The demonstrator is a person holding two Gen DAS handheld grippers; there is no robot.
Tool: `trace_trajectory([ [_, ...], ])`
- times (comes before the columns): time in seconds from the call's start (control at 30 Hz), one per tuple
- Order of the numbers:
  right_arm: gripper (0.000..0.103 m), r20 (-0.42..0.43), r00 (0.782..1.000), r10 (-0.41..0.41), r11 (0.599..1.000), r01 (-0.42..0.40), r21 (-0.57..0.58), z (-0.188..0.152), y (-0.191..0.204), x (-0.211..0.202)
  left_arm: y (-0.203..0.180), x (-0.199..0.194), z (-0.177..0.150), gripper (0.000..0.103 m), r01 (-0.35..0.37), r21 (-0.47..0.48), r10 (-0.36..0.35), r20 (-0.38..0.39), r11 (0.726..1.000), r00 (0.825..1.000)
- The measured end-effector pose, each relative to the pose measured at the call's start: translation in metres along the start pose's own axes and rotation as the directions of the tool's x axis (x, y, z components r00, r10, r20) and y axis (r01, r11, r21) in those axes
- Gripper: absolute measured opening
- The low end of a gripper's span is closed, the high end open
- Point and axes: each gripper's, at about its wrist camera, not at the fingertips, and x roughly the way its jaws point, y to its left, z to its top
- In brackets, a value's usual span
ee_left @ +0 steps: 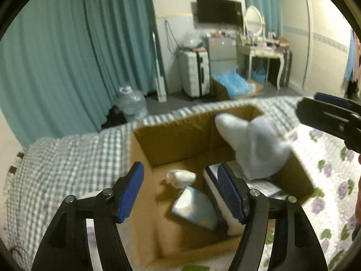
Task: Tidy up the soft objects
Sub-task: 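Lower glove and white item into the box and open both tools, then grasp the white sock bundle with the right tool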
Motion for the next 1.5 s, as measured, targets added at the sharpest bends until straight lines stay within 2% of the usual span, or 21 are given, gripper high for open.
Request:
trace_trajectory([
  [0.13, 0.096, 0.061, 0.996, -0.059, 0.997, 0.062, -0.052, 0.01, 0.018, -0.058, 0.011, -0.065, 0.008, 0.069, 0.015, -0.004, -0.014, 0.099, 1.0, 0.995],
  [0.23, 0.098, 0.103, 0.991, -0.085, 0.993, 0.093, -0.075, 0.013, 0.034, -0.106, 0.018, -0.12, 0.008, 0.085, 0.015, -0.004, -0.014, 0.183, 1.0, 0.983],
  [0.33, 0.1, 0.116, 0.989, -0.087, 0.99, 0.099, -0.102, 0.01, 0.057, -0.146, 0.028, -0.171, 0.001, 0.085, 0.016, -0.011, -0.013, 0.262, 1.0, 0.965],
  [0.4, 0.1, 0.122, 0.989, -0.085, 0.987, 0.1, -0.126, 0.003, 0.074, -0.167, 0.032, -0.194, -0.007, 0.085, 0.019, -0.014, -0.015, 0.284, 1.0, 0.959],
  [0.53, 0.101, 0.123, 0.989, -0.081, 0.978, 0.103, -0.181, -0.025, 0.108, -0.194, 0.042, -0.22, -0.035, 0.085, 0.025, 0.009, -0.026, 0.281, 1.0, 0.959],
  [0.7, 0.101, 0.066, 0.996, -0.063, 0.983, 0.074, -0.171, -0.076, 0.132, -0.189, 0.045, -0.208, -0.082, 0.085, -0.017, 0.024, 0.011, 0.218, 1.0, 0.976],
  [0.87, 0.101, -0.079, 0.996, -0.046, 0.993, 0.037, -0.113, -0.134, 0.135, -0.138, 0.049, -0.178, -0.13, 0.085, -0.015, -0.028, 0.02, 0.184, 0.999, 0.983],
  [0.97, 0.101, -0.129, 0.99, -0.051, 0.995, 0.039, -0.091, -0.162, 0.133, -0.112, 0.052, -0.146, -0.154, 0.085, 0.02, -0.078, -0.011, 0.113, 0.997, 0.994],
  [1.07, 0.101, -0.181, 0.982, -0.058, 0.997, 0.047, -0.064, -0.183, 0.128, -0.081, 0.05, -0.132, -0.18, 0.085, -0.019, -0.109, 0.029, 0.084, 0.994, 0.996],
  [1.13, 0.101, -0.217, 0.975, -0.048, 0.997, 0.035, -0.062, -0.195, 0.129, -0.066, 0.051, -0.118, -0.192, 0.085, -0.007, -0.121, 0.012, 0.044, 0.993, 0.999],
  [1.2, 0.101, -0.244, 0.968, -0.055, 0.996, 0.037, -0.078, -0.205, 0.131, -0.053, 0.053, -0.103, -0.2, 0.085, 0.037, -0.125, -0.042, -0.037, 0.991, 0.998],
  [1.27, 0.097, -0.264, 0.963, -0.056, 0.995, 0.033, -0.092, -0.214, 0.131, -0.043, 0.054, -0.089, -0.206, 0.085, 0.078, -0.122, -0.09, -0.098, 0.99, 0.991],
  [1.33, 0.074, -0.301, 0.953, -0.04, 0.996, 0.014, -0.089, -0.22, 0.131, -0.031, 0.054, -0.078, -0.211, 0.085, 0.081, -0.103, -0.095, -0.138, 0.991, 0.986],
  [1.37, 0.07, -0.324, 0.946, -0.023, 0.997, -0.003, -0.078, -0.223, 0.131, -0.025, 0.054, -0.072, -0.214, 0.085, 0.088, -0.098, -0.103, -0.156, 0.991, 0.982],
  [1.5, 0.064, -0.361, 0.933, -0.002, 0.996, -0.031, -0.085, -0.231, 0.135, -0.012, 0.05, -0.062, -0.222, 0.085, 0.159, -0.082, -0.172, -0.191, 0.984, 0.966],
])
